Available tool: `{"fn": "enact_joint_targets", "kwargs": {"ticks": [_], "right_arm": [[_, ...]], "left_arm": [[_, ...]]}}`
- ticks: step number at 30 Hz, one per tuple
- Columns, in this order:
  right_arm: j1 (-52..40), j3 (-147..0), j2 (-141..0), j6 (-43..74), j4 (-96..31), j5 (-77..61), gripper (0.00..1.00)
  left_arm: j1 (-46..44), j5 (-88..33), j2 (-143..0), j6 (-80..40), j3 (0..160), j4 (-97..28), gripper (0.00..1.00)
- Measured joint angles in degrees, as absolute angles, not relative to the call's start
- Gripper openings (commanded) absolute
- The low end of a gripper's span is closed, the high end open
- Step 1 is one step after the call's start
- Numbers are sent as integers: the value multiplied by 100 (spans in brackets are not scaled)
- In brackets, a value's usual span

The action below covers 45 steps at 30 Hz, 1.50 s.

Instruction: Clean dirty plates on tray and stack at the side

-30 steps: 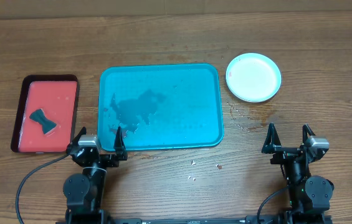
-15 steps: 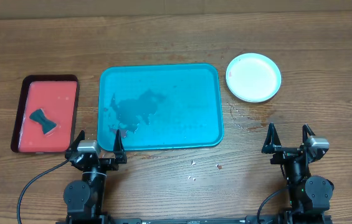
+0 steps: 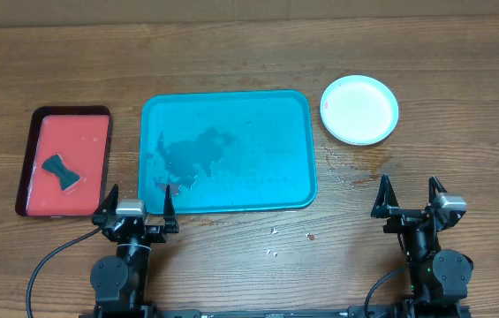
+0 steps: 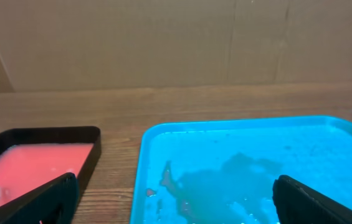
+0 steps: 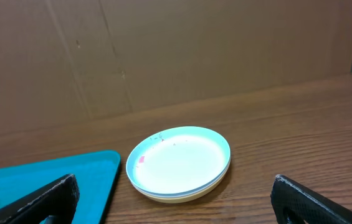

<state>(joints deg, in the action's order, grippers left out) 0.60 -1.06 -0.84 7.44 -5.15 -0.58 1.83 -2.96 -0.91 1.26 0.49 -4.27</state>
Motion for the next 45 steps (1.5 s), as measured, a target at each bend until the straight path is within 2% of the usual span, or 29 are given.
{"fn": "enact_joint_targets", "kwargs": {"ticks": [13, 45], "right_arm": [[60, -106, -84, 742, -517, -60, 100], [60, -106, -84, 744, -515, -60, 100]], "left_arm": [[183, 69, -91, 36, 47, -451, 100], [185, 86, -91, 36, 49, -451, 100]]}}
